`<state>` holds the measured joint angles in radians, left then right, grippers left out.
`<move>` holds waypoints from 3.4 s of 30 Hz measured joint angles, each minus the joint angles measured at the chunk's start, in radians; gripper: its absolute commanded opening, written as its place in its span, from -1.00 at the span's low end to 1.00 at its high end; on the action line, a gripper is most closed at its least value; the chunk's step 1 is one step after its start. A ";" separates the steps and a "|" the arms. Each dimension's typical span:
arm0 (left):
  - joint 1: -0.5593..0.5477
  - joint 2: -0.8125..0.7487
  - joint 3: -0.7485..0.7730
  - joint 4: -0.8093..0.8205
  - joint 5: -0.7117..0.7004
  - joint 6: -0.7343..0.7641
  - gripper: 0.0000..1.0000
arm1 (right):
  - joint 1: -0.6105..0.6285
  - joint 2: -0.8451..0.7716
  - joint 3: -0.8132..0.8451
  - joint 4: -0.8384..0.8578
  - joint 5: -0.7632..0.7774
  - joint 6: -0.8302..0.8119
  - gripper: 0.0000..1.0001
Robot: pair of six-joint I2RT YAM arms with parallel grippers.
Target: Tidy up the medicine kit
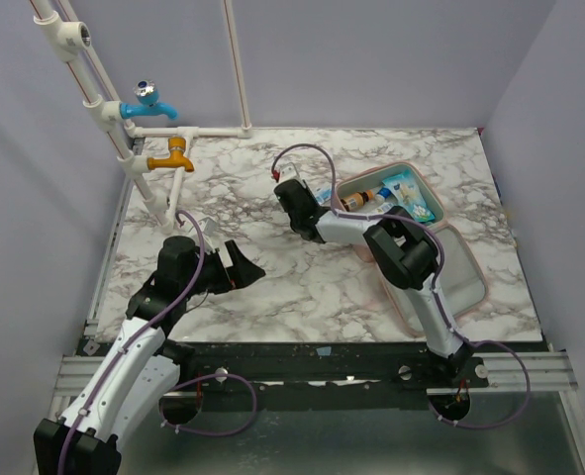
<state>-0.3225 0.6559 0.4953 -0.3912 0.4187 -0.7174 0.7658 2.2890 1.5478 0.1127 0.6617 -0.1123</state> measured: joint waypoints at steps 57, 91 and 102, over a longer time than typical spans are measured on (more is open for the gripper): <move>0.003 -0.122 0.015 -0.098 -0.029 -0.013 0.90 | -0.044 -0.855 -0.625 0.011 -0.134 -0.055 -0.99; 0.003 -0.158 0.015 -0.126 -0.045 0.004 0.90 | -0.195 -0.487 -0.387 -0.019 -0.564 -0.017 -0.99; 0.003 -0.165 0.015 -0.127 -0.049 0.014 0.90 | -0.196 -0.459 -0.388 0.051 -0.714 0.103 -0.99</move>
<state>-0.3199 0.4908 0.5102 -0.5186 0.3695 -0.7036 0.5697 1.8305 1.1603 0.1635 -0.0525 -0.0097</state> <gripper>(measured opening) 0.951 0.008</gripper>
